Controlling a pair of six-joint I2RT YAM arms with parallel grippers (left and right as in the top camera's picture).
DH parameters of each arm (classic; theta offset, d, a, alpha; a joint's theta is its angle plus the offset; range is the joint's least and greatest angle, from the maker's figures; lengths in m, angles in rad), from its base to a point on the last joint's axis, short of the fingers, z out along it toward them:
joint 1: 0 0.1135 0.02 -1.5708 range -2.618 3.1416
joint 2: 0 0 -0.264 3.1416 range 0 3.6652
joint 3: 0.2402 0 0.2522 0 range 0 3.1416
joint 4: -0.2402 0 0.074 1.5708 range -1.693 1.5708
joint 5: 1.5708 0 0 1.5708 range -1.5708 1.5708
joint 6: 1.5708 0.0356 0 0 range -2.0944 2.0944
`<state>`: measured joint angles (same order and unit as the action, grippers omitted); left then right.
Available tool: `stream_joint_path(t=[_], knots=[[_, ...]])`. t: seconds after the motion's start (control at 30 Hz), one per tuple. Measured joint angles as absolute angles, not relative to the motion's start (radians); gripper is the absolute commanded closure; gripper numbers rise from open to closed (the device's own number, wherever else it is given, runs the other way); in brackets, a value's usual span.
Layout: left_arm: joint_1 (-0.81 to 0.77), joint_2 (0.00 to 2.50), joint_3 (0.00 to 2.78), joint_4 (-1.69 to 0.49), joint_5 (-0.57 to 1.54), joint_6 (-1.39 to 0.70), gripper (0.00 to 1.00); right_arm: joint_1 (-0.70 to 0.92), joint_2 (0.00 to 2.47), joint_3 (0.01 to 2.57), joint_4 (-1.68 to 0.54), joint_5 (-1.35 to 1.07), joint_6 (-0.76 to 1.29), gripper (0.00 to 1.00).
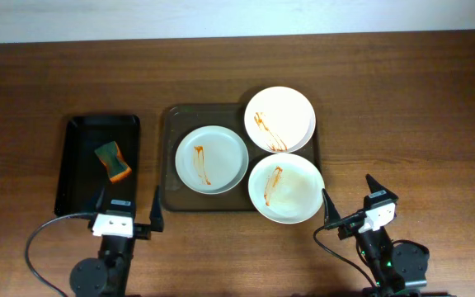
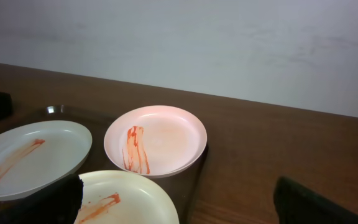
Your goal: Clean dirty plates on tray and stack at the side
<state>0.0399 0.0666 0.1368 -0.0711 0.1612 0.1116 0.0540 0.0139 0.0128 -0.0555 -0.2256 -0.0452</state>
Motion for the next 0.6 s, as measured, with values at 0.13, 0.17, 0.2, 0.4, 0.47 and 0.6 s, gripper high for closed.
stream_joint_path(t=[0.13,0.17,0.2,0.4,0.47,0.6], knots=[[0.040,0.092,0.187,-0.073,0.176,0.111,0.01,0.054,0.014,0.013,-0.056,-0.226,-0.045,0.02],[0.040,0.093,0.194,-0.072,0.178,0.111,0.01,0.054,0.014,0.013,-0.056,-0.226,-0.045,0.02],[0.040,0.093,0.197,-0.072,0.178,0.110,0.01,0.054,0.014,0.013,-0.056,-0.226,-0.046,0.02],[0.040,0.094,0.217,-0.088,0.181,0.108,0.01,0.054,0.014,0.013,-0.056,-0.226,-0.045,0.02],[0.040,0.094,0.224,-0.100,0.181,0.108,0.00,0.054,0.014,0.013,-0.056,-0.226,-0.045,0.02],[0.040,0.094,0.225,-0.114,0.181,0.108,0.00,0.054,0.014,0.013,-0.056,-0.226,-0.045,0.02]])
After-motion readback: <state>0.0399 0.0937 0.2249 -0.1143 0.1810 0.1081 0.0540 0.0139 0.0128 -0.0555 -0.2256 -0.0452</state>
